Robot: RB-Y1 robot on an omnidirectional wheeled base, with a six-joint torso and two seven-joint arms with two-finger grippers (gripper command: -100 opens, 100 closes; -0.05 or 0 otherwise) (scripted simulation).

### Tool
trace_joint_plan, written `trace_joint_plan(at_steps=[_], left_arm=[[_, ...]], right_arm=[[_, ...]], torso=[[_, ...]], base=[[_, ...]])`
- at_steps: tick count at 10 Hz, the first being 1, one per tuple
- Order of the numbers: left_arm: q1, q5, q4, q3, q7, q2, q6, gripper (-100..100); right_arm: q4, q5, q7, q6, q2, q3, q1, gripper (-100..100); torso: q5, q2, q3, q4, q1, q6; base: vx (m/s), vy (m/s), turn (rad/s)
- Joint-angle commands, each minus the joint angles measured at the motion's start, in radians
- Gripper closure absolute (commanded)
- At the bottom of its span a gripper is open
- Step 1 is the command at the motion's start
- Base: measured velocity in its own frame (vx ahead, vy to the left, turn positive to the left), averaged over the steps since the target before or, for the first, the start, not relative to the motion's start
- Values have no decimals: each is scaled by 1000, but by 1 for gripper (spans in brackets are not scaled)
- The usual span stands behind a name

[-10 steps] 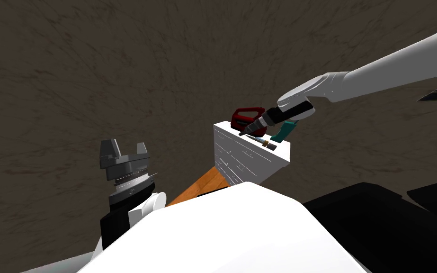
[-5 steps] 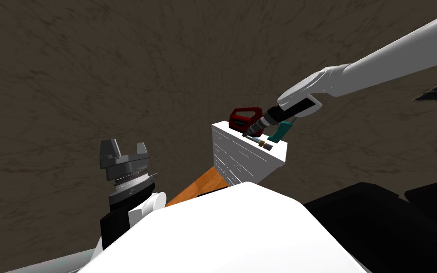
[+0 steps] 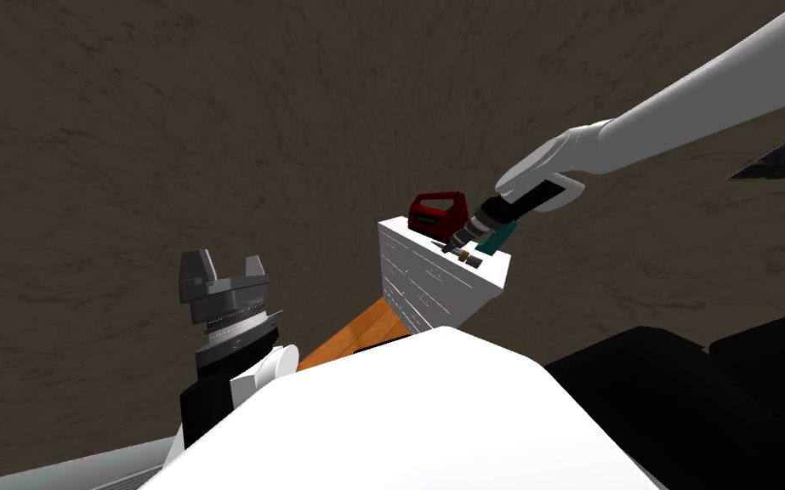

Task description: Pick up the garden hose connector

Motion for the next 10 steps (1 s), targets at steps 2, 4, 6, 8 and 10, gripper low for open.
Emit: trace_joint_plan(at_steps=[2,4,6,8,10], left_arm=[[0,0,0,0,0,0,0,0],[0,0,0,0,0,0,0,0],[0,0,0,0,0,0,0,0],[0,0,0,0,0,0,0,0],[0,0,0,0,0,0,0,0]], right_arm=[[-2,0,0,0,-1,2,1,0],[7,20,21,36,48,6,38,-100],[4,23,25,45,59,6,45,-100],[4,24,28,50,61,7,46,100],[4,23,27,50,61,7,46,100]], torso=[[0,-1,0,0,1,0],[1,-3,-2,-1,3,0],[1,-5,-3,-1,6,0],[1,-3,-2,-1,3,0],[1,-3,-2,-1,3,-1]], base=[[-9,-6,1],[18,38,46],[25,48,26],[0,0,0],[0,0,0]])
